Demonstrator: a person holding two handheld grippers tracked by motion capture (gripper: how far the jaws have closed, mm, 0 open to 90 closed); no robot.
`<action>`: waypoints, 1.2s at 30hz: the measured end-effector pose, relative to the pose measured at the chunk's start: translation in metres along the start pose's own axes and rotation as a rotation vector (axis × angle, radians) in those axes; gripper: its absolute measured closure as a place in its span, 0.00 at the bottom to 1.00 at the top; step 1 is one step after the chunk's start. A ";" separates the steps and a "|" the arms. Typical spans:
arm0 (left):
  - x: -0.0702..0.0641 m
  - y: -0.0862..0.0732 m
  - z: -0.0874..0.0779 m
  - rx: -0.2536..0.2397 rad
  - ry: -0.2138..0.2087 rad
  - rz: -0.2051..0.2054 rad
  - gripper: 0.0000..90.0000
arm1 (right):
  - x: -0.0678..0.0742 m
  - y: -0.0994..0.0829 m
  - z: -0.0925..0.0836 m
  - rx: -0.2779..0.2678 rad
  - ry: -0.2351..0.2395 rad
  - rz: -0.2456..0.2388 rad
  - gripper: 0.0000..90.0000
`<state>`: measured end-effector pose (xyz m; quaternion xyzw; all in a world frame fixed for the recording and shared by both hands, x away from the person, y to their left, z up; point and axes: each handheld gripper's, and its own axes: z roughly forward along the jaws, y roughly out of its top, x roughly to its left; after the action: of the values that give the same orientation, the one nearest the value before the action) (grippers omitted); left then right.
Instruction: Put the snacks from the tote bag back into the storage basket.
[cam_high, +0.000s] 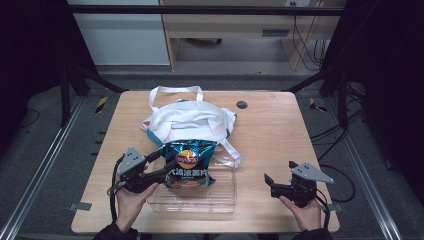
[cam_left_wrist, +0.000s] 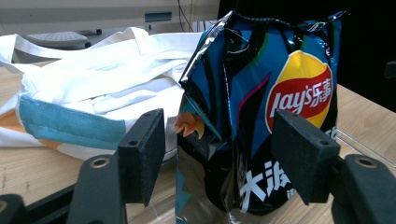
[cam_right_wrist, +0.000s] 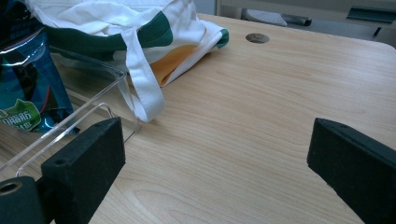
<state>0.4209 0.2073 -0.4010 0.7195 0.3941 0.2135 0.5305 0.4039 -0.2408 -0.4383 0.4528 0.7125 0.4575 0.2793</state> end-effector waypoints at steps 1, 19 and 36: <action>0.000 0.000 -0.001 0.000 0.000 0.006 0.39 | 0.000 0.000 -0.001 -0.003 0.001 -0.001 0.05; 0.010 -0.018 -0.027 -0.001 0.027 0.073 0.37 | -0.002 0.000 -0.001 -0.007 -0.006 0.003 0.05; 0.041 -0.039 -0.042 0.018 0.102 0.035 0.37 | -0.004 0.000 -0.002 0.003 -0.014 0.009 0.05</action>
<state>0.4021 0.2701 -0.4273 0.7194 0.4099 0.2558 0.4991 0.4038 -0.2449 -0.4380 0.4595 0.7093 0.4545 0.2815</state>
